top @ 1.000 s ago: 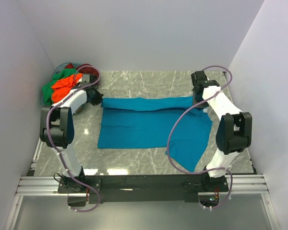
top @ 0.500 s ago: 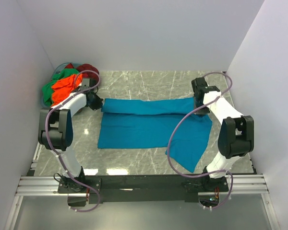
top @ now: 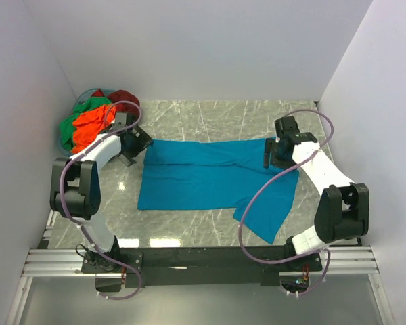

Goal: Fold and stack the t-shirts
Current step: Fold the tshirt

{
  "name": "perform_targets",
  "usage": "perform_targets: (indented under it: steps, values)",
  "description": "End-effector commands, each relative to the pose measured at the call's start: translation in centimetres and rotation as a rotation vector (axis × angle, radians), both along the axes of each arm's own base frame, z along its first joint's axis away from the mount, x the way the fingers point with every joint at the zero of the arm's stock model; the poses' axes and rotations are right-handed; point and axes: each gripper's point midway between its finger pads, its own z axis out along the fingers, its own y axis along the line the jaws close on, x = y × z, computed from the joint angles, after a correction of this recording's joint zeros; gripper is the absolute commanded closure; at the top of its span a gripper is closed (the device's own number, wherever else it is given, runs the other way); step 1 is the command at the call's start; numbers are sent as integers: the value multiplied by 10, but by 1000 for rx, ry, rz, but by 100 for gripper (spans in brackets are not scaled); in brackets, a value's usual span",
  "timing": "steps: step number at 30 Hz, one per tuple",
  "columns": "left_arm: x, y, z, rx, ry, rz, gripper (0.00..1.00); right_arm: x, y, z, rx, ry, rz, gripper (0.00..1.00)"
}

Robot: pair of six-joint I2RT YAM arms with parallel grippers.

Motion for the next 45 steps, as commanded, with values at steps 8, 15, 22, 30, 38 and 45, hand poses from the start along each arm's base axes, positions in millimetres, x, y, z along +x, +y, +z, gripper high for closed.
perform_targets:
  steps: [8, 15, 22, 30, 38, 45]
  values:
    - [45, -64, 27, -56, -126, -177, 1, 79, 52, 13, 210, -102, 159, 25]
    - [44, -60, -6, -27, -59, -183, 1, 107, 57, -25, 218, -11, 188, 25]
    - [33, -52, -35, -18, 10, -172, 0, 106, 72, -49, 299, 47, 239, 25]
    - [31, -42, -39, -8, 34, -164, 1, 87, 87, -67, 393, 81, 289, 26]
    - [28, -36, -42, 9, 36, -145, 1, 71, 103, -44, 485, 28, 336, 29]
    - [22, -34, -42, 16, 42, -137, 1, 50, 107, -35, 468, 10, 345, 29]
